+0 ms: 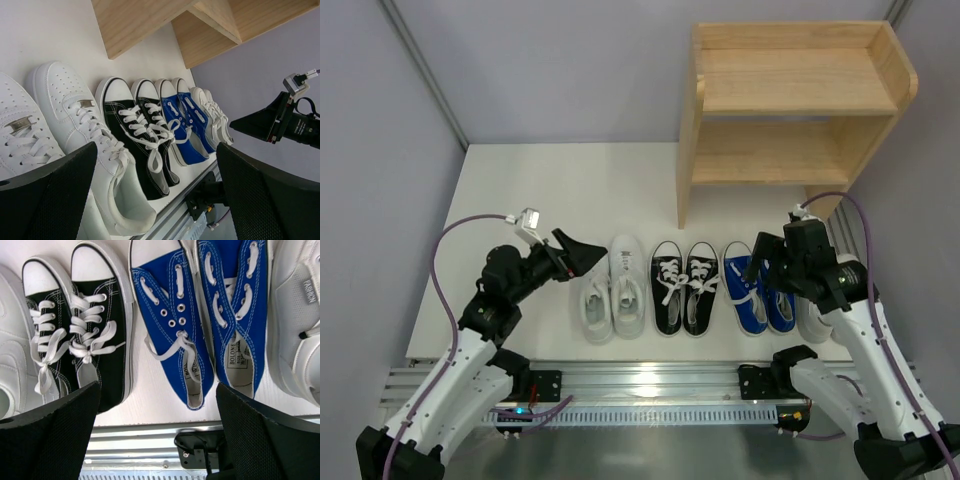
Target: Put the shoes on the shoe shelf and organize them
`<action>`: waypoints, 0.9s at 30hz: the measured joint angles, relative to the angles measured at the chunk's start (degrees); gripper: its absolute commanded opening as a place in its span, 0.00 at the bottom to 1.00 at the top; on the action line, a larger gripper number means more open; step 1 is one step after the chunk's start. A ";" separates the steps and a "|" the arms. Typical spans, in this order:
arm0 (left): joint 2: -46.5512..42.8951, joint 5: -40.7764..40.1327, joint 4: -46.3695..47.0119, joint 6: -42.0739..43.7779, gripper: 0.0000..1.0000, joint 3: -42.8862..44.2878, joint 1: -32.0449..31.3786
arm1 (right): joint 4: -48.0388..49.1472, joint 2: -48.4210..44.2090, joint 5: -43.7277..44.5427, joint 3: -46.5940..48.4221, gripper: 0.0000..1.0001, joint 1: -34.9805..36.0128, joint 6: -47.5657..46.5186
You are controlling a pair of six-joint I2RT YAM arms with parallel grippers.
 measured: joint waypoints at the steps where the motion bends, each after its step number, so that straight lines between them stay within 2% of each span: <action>1: -0.11 -0.04 -0.09 0.15 1.00 0.00 0.00 | -0.24 1.27 0.76 0.81 0.97 0.00 -0.42; 6: -0.66 -0.35 -1.40 0.20 1.00 0.00 0.00 | -2.27 9.90 6.47 6.32 0.97 0.00 -1.16; 9: -0.50 -0.48 -1.33 0.15 1.00 0.00 0.00 | -4.92 15.54 13.27 7.72 0.97 -0.04 -0.44; 14: 2.64 0.28 -0.04 -0.26 1.00 0.00 0.00 | -7.61 18.38 18.32 7.82 0.97 -2.91 0.35; 21: 5.33 1.88 1.81 -1.66 1.00 -0.20 0.00 | -6.71 17.73 15.98 7.54 0.97 -13.92 1.60; 27: 4.90 2.32 2.62 -2.03 1.00 -0.44 0.00 | -0.66 17.16 4.59 2.80 0.97 -14.40 1.38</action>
